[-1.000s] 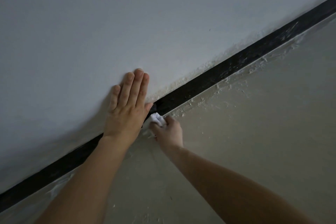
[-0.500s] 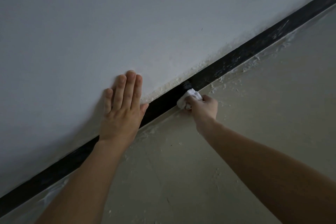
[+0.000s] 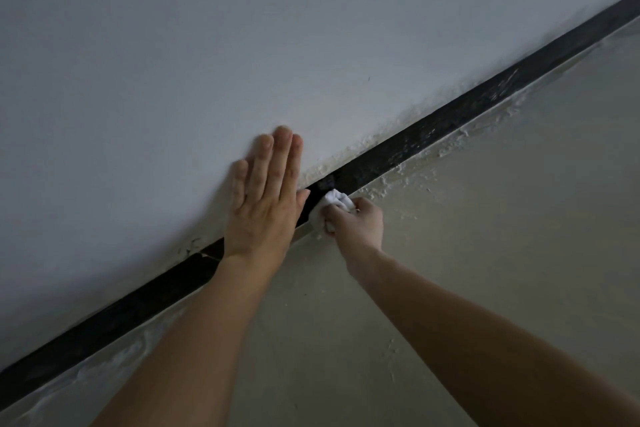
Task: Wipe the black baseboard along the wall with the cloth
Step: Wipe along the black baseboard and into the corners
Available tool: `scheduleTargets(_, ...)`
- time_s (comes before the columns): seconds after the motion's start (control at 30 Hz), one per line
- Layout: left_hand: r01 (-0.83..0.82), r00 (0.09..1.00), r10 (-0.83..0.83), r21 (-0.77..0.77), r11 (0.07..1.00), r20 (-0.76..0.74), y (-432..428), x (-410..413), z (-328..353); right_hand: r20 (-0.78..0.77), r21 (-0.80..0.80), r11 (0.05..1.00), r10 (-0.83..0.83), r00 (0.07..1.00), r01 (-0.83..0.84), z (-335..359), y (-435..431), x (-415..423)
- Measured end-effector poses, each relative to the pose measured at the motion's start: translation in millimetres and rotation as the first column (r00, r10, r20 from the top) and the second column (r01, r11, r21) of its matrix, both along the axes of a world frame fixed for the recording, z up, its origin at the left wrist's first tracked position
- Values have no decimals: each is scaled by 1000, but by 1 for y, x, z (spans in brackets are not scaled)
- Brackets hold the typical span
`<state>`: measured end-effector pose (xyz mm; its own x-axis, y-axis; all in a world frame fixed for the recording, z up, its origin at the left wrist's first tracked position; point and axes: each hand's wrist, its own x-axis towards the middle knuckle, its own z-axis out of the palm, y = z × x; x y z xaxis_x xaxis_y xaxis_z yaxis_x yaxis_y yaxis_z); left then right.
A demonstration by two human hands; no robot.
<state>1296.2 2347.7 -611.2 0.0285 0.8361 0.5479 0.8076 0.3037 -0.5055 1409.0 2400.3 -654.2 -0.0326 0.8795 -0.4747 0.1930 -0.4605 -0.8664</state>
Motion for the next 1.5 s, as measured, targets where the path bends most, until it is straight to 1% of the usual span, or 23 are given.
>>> scheduleTargets(0.17,24,1000,-24,26,999,-13,4,-5,-5,51,83,992,-100,994,95,1,36,23)
scheduleTargets(0.27,20,1000,-19,39,999,-24,5,-7,-5,111,137,985,-118,987,102,1,54,34)
scheduleTargets(0.4,28,999,-26,52,998,-35,8,-7,-9,136,113,963,-260,956,245,3,80,50)
scheduleTargets(0.47,31,999,-28,80,996,-38,8,-9,-10,161,142,955,-283,945,262,13,87,57)
scheduleTargets(0.53,42,998,-38,87,995,-48,9,-9,-11,160,143,970,-216,963,194,24,82,65)
scheduleTargets(0.6,50,999,-48,114,992,-26,9,-9,-13,192,125,992,-50,980,26,31,65,66)
scheduleTargets(0.67,56,998,-57,135,989,0,9,-9,-13,275,125,980,119,954,-158,32,43,57)
scheduleTargets(0.7,61,998,-63,141,988,8,9,-8,-14,316,144,963,174,932,-229,29,35,50)
scheduleTargets(0.73,65,998,-67,141,988,8,10,-7,-15,341,169,949,198,919,-267,26,30,41)
scheduleTargets(0.77,66,998,-69,140,988,12,10,-6,-15,354,199,943,185,917,-267,22,28,33)
scheduleTargets(0.87,45,999,-48,137,990,16,10,-4,-17,316,274,948,73,946,-164,20,34,22)
scheduleTargets(0.93,26,1000,-25,144,989,-4,9,-4,-19,304,290,951,15,952,-108,20,45,28)
scheduleTargets(1.07,8,1000,-7,151,989,-1,10,-3,-18,311,267,963,-133,941,48,20,78,50)
scheduleTargets(1.17,8,1000,-7,153,988,-5,10,-1,-19,293,252,960,-195,936,121,24,96,64)
scheduleTargets(1.2,10,1000,-10,152,988,-4,10,-1,-20,292,246,963,-181,939,109,27,96,68)
scheduleTargets(1.23,9,1000,-8,153,988,-5,11,-1,-19,299,235,970,-132,945,61,30,94,71)
scheduleTargets(1.33,2,1000,-3,168,986,3,13,0,-22,334,186,962,128,934,-198,35,68,70)
scheduleTargets(1.4,-9,1000,6,181,983,21,14,3,-23,344,198,927,238,908,-318,32,50,62)
scheduleTargets(1.43,-13,1000,8,185,983,27,14,4,-24,352,218,911,263,898,-351,30,44,56)
scheduleTargets(1.5,-12,1000,7,189,982,28,14,4,-24,349,270,898,244,905,-347,29,42,45)
